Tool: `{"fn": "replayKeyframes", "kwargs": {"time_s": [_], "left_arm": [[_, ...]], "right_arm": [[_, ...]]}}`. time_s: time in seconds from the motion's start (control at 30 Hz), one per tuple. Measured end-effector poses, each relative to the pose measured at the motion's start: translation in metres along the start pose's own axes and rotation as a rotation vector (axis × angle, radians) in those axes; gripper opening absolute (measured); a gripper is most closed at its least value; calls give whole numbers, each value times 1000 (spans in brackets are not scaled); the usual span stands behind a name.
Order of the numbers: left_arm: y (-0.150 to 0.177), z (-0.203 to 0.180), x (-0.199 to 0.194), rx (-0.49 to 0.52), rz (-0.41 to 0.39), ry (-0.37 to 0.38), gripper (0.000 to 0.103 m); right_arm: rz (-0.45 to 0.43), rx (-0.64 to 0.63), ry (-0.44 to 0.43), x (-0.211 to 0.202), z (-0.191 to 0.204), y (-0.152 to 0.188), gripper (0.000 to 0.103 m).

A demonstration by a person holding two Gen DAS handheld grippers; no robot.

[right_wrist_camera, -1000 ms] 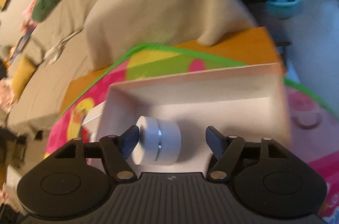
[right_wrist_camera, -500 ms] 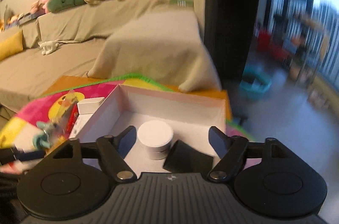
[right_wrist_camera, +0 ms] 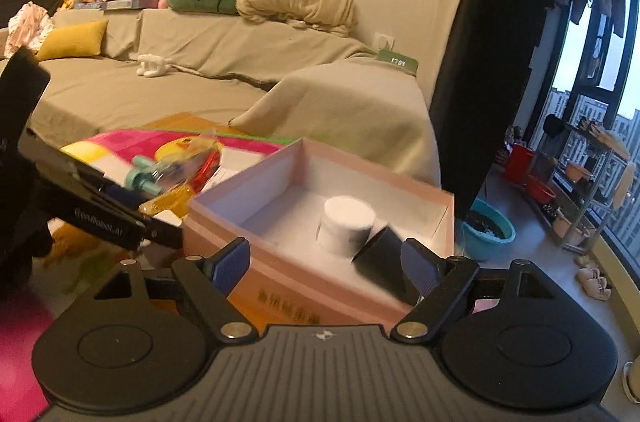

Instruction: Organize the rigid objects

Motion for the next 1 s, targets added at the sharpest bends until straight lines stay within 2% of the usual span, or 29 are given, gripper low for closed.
{"fn": "replayKeyframes", "kwargs": {"time_s": [0.1, 0.17, 0.23, 0.33, 0.43, 0.6, 0.63, 0.67, 0.7, 0.73, 0.77, 0.87, 1.0], "left_arm": [[19, -27, -13, 42, 50, 81, 69], [26, -41, -23, -8, 77, 177, 67], [20, -44, -37, -57, 57, 235, 67], [-17, -27, -53, -80, -44, 199, 67], [-75, 10, -43, -109, -139, 107, 66], [-149, 92, 38, -230, -127, -52, 64], [-157, 108, 54, -255, -114, -95, 59], [-160, 123, 73, -278, -77, -126, 50], [-160, 131, 89, -296, -35, -137, 44], [-156, 136, 104, -314, 12, -138, 33], [-148, 141, 117, -328, 69, -127, 30], [-143, 127, 117, -237, 90, -117, 27], [-115, 101, 96, -232, 142, -7, 24]], "right_arm": [[5, -21, -6, -8, 3, 14, 83], [9, -34, -8, -11, 5, 22, 83], [26, -23, -23, -13, 8, 29, 83], [52, 18, -54, -13, 14, 37, 83], [62, 52, -77, -11, 25, 43, 83], [39, 30, -73, -14, 37, 45, 83], [33, 35, -65, -15, 37, 45, 83], [35, 40, -57, -14, 36, 45, 83], [40, 46, -50, -13, 35, 47, 83], [47, 57, -44, -12, 33, 48, 83], [53, 71, -43, -11, 30, 48, 83], [72, 101, -65, -7, 26, 50, 84], [105, 106, -102, -1, 29, 52, 84]]}}
Point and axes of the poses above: each gripper's, at about its wrist camera, not at the fingertips, and x roughly the way its jaws point, z to its left, y to its underside, the point moved 9 cm from there along x, roughly the way its jaws point, and after that the axes turned 14 degrees about y, right-handed, at the moved point
